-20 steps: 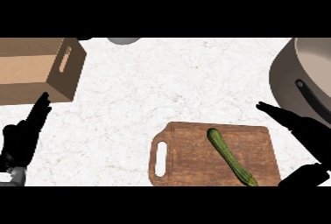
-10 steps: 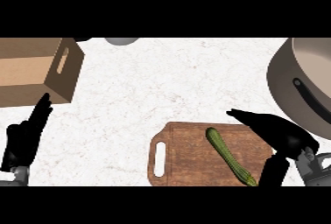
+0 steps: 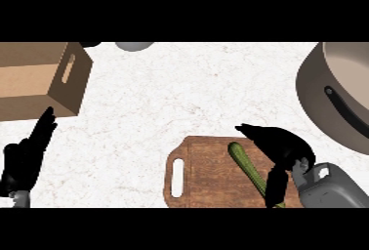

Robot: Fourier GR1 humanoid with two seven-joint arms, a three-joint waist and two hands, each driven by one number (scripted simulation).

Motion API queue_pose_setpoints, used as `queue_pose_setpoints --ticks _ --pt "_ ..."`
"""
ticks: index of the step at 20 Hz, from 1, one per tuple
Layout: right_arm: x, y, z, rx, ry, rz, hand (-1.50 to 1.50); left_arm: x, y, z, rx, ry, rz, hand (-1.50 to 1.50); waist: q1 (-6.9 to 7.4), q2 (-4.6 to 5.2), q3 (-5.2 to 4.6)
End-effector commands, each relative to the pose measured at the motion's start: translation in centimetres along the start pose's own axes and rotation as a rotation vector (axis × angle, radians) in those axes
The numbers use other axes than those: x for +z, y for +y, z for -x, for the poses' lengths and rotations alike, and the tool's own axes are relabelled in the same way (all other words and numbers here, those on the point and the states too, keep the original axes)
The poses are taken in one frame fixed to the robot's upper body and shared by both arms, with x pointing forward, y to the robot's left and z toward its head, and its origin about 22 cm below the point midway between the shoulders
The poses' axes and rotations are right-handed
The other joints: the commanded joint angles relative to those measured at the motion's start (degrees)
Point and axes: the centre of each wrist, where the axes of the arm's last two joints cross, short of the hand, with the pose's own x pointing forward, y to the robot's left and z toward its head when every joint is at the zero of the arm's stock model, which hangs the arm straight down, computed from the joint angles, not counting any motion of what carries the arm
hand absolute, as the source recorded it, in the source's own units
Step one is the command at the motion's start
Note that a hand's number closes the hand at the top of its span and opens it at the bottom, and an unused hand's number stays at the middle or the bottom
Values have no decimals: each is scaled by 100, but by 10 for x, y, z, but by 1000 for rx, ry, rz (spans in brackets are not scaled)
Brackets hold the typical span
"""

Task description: Pick the squash from the cutting board and place it in the pot

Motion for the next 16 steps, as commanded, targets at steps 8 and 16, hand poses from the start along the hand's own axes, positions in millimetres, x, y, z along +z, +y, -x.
queue_pose_setpoints --ticks 8,16 --pt "-33 23 12 42 59 -51 -150 3 23 23 -6 9 -13 0 -13 4 1" --pt "-40 32 -1 57 84 -44 -150 6 -6 23 -10 12 -5 0 -30 -2 1"
